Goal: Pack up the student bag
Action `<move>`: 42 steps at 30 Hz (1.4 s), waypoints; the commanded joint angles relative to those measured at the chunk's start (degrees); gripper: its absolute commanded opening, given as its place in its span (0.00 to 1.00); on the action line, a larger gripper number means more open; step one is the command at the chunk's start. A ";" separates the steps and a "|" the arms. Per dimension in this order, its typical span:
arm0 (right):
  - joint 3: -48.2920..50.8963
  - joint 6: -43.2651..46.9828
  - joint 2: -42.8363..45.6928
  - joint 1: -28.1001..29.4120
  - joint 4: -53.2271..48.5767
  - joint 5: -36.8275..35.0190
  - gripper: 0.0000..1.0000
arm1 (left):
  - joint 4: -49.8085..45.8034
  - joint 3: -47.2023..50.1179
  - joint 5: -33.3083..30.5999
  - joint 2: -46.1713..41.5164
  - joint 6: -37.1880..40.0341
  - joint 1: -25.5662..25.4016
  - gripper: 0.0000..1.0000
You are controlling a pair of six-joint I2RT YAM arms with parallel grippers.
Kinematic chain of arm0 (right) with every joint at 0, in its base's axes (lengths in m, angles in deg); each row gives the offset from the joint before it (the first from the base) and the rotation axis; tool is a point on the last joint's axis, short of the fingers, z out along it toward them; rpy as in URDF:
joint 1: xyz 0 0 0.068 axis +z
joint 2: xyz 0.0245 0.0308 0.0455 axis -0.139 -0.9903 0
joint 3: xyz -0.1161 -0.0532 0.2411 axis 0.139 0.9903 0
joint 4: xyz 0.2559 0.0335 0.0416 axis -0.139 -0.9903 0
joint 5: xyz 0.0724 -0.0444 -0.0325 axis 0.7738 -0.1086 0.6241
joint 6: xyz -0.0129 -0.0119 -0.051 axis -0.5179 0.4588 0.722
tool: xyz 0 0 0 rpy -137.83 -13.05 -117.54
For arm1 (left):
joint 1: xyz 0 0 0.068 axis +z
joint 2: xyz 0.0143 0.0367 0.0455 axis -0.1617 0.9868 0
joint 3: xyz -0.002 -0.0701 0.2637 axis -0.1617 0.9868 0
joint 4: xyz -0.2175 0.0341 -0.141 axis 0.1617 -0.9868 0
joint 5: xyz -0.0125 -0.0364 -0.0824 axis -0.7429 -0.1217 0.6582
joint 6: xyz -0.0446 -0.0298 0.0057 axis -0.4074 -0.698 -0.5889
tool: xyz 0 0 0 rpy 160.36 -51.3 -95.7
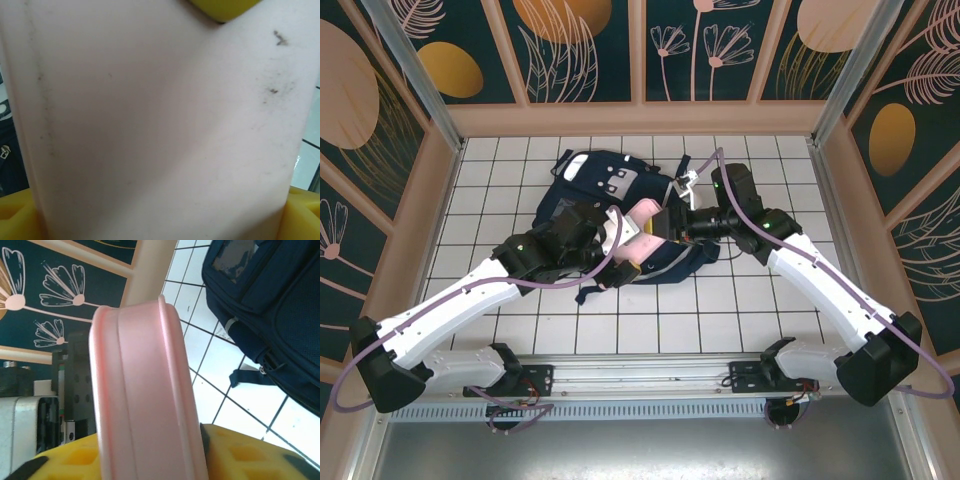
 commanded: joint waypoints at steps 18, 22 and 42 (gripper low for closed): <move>8.40 -6.31 5.20 -5.82 7.07 -1.66 0.28 | 3.08 0.63 -2.13 -3.76 -2.30 -0.46 0.99; 10.10 -4.26 7.68 -9.19 3.22 -6.87 0.28 | 6.06 0.34 -4.16 -3.60 -4.89 -0.44 0.99; 12.60 -3.81 32.90 -29.43 -16.21 -39.69 0.32 | 12.37 -28.02 10.72 42.31 -30.92 12.04 0.97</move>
